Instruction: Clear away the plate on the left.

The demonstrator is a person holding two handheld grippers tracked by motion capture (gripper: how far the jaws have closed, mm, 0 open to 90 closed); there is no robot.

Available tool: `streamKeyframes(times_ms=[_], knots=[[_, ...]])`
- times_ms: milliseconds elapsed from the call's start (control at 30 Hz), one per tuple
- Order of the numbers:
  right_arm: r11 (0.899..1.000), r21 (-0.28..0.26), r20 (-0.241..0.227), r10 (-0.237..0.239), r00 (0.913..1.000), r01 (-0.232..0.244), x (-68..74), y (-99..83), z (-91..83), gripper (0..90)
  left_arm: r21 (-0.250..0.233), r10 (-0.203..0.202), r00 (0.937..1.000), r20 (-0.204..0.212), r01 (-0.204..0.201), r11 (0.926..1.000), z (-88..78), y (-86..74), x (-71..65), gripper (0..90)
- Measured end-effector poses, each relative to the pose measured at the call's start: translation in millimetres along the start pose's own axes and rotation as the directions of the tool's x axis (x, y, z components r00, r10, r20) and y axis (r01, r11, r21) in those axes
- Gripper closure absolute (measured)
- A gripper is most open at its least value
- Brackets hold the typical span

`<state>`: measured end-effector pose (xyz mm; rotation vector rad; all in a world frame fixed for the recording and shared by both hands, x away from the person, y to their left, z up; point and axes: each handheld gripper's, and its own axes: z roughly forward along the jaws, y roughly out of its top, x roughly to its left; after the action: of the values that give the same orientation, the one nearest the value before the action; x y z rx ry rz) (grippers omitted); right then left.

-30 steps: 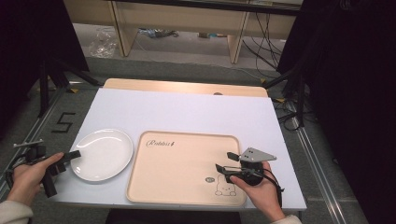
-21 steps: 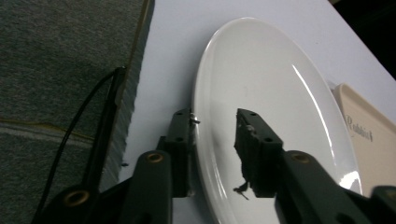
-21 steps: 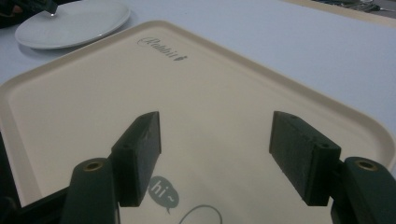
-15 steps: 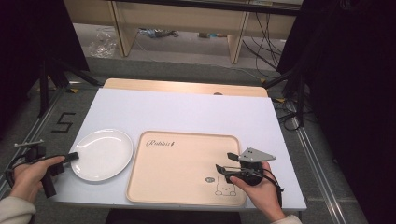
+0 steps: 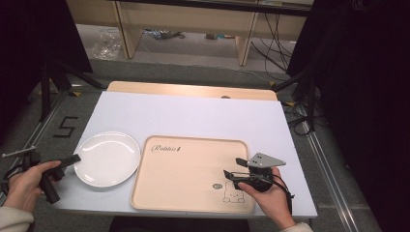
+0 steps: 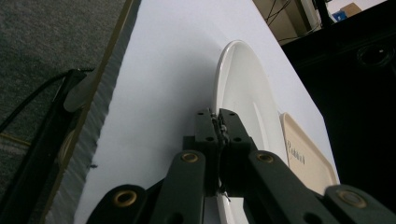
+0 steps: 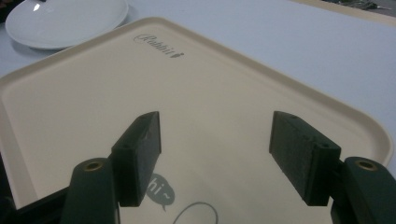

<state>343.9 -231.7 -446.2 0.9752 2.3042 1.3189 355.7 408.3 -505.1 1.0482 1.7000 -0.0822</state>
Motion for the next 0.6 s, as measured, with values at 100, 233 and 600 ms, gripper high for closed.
streamKeyframes(times_ms=[100, 233, 600], knots=[[1.0, 0.005, -0.001, 0.004, 1.0, -0.004, 0.3, 0.0, -1.3, 34.8, -0.004, -0.004, 0.9999, 0.013, 0.004, 1.0, -0.5, 0.5, -0.5, 87.2], [1.0, 0.004, 0.002, -0.003, 1.0, 0.003, -0.9, -0.2, -0.9, 34.9, -0.011, 0.01, 0.9993, 0.037, -0.01, 0.9999, -2.1, 1.4, -2.6, 87.3], [1.0, 0.0, 0.018, -0.002, 0.9998, 0.002, -1.4, -0.4, -2.1, 34.8, -0.054, -0.006, 0.9998, 0.018, 0.007, 0.9985, -11.4, 5.1, 1.4, 87.2]])
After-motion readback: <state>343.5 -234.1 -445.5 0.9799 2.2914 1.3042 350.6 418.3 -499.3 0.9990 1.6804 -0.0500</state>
